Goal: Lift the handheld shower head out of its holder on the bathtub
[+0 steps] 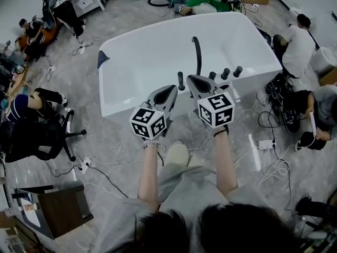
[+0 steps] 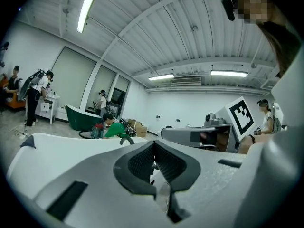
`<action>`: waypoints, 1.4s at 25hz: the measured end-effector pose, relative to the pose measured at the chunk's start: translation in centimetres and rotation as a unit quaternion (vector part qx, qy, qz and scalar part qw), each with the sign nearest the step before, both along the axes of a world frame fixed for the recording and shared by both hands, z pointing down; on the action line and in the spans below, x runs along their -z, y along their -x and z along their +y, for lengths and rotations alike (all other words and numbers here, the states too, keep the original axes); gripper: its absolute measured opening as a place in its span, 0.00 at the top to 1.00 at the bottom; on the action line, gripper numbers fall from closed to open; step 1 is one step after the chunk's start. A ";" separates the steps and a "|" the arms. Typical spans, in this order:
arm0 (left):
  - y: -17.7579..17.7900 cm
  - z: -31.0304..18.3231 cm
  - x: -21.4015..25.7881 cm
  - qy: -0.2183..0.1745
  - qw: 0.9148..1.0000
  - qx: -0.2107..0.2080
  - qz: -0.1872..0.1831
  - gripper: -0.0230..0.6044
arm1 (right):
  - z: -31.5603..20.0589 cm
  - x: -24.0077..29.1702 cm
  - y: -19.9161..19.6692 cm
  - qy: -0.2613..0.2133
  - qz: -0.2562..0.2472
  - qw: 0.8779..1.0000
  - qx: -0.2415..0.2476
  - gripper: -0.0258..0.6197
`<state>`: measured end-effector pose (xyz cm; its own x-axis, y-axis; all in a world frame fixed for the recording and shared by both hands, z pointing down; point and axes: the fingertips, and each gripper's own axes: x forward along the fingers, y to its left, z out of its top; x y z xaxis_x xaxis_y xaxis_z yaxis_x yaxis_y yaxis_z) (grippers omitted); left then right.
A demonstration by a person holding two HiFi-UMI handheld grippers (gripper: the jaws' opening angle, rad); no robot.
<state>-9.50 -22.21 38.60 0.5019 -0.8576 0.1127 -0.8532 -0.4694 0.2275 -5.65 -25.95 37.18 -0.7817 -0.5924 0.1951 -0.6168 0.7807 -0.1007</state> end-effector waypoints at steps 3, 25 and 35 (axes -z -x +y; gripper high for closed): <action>0.6 -1.1 -0.7 0.004 1.000 0.006 -0.001 0.95 | -0.8 -1.2 0.6 0.011 -0.001 1.000 0.004 0.96; 2.7 -7.9 -11.0 0.075 0.997 0.004 0.019 0.96 | -8.2 -12.7 3.2 0.069 0.046 0.997 0.010 0.96; 3.2 -10.9 -15.5 0.097 0.995 -0.006 0.014 0.95 | -11.4 -18.2 3.8 0.093 0.056 0.994 0.009 0.86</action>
<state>-12.67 -33.12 54.08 0.5181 -0.8145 0.2612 -0.8392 -0.4249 0.3395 -9.50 -37.30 55.34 -0.7590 -0.5239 0.3865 -0.6182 0.7662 -0.1754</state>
